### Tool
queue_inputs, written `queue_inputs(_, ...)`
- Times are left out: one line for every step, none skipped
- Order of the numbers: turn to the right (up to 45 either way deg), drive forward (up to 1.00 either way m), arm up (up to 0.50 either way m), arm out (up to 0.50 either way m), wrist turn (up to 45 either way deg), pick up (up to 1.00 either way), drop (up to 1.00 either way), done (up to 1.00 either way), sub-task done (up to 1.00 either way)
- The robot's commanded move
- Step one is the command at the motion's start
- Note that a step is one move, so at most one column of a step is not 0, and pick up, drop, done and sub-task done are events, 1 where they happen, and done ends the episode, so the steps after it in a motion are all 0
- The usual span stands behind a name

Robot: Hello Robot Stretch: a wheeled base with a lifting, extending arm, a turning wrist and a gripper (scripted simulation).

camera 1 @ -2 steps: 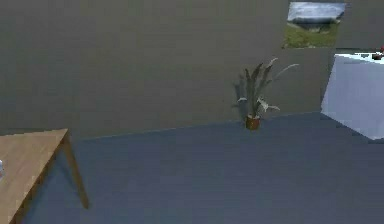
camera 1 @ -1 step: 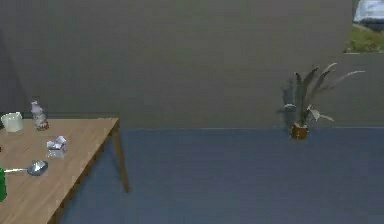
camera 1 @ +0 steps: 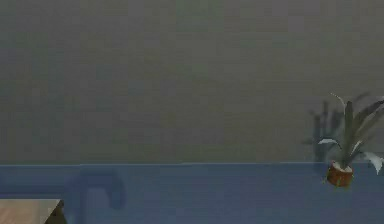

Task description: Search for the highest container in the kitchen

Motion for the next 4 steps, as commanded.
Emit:
queue_inputs(-45.0,0.00,0.00,0.00,0.0,0.00,0.00,0.00,0.00)
queue_inputs(45.0,0.00,0.00,0.00,0.0,0.00,0.00,0.00,0.00)
queue_inputs(45.0,0.00,0.00,0.00,0.0,0.00,0.00,0.00,0.00)
queue_inputs(36.0,0.00,0.00,0.00,0.0,0.00,0.00,0.00,0.00)
